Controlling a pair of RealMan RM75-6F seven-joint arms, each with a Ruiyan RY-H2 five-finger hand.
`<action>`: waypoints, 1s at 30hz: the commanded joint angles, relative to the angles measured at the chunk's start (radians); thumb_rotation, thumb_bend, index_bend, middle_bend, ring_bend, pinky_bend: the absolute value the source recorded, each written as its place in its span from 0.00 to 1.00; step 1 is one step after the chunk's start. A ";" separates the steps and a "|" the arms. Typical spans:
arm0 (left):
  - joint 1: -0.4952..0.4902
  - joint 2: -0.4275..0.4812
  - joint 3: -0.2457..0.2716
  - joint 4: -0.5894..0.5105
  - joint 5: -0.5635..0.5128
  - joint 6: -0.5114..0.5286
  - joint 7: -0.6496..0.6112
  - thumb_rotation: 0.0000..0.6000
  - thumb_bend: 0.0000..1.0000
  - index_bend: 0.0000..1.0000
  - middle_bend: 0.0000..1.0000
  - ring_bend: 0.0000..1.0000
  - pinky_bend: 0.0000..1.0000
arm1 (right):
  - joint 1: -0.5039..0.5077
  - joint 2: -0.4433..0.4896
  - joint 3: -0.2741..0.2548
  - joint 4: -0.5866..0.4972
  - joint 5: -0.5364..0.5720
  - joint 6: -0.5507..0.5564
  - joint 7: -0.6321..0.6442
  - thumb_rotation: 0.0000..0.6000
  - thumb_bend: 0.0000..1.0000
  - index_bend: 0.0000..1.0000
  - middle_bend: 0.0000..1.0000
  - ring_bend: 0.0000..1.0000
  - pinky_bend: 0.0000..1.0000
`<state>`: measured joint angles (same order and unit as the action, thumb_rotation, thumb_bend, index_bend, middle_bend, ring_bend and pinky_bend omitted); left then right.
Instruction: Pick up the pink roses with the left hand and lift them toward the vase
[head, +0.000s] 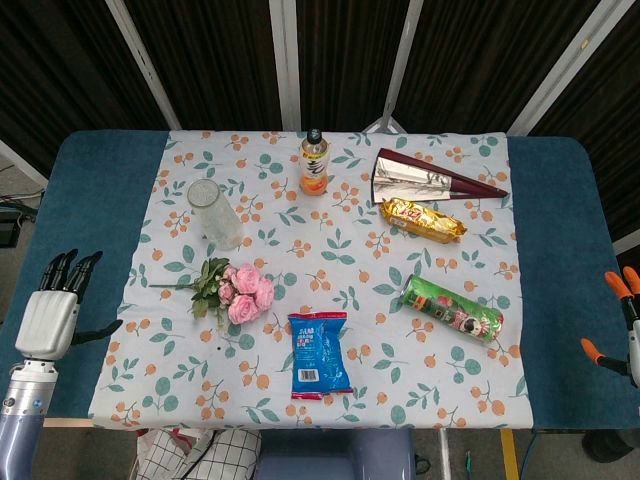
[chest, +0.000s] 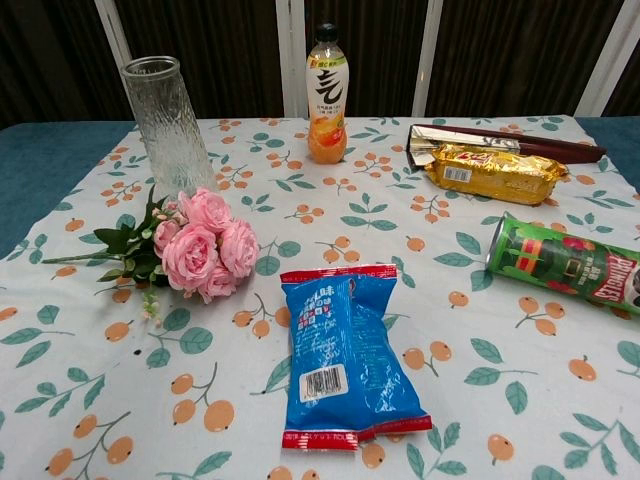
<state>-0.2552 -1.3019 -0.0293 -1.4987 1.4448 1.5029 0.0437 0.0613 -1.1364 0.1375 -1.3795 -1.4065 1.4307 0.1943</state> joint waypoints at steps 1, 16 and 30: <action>0.002 -0.003 -0.003 0.003 0.002 -0.004 0.005 1.00 0.14 0.07 0.14 0.00 0.00 | 0.003 -0.002 -0.009 0.007 -0.006 -0.008 -0.004 1.00 0.24 0.14 0.05 0.14 0.08; -0.071 0.016 -0.028 -0.102 0.031 -0.115 0.090 1.00 0.13 0.07 0.15 0.00 0.00 | -0.006 0.006 0.002 -0.029 0.023 0.006 -0.011 1.00 0.24 0.14 0.05 0.14 0.08; -0.309 -0.002 -0.156 -0.274 -0.345 -0.449 0.517 1.00 0.10 0.07 0.15 0.00 0.00 | 0.008 0.008 0.011 -0.038 0.083 -0.056 -0.024 1.00 0.24 0.14 0.05 0.12 0.08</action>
<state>-0.5096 -1.2714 -0.1545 -1.7735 1.1835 1.1063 0.4883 0.0689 -1.1287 0.1486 -1.4170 -1.3241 1.3748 0.1711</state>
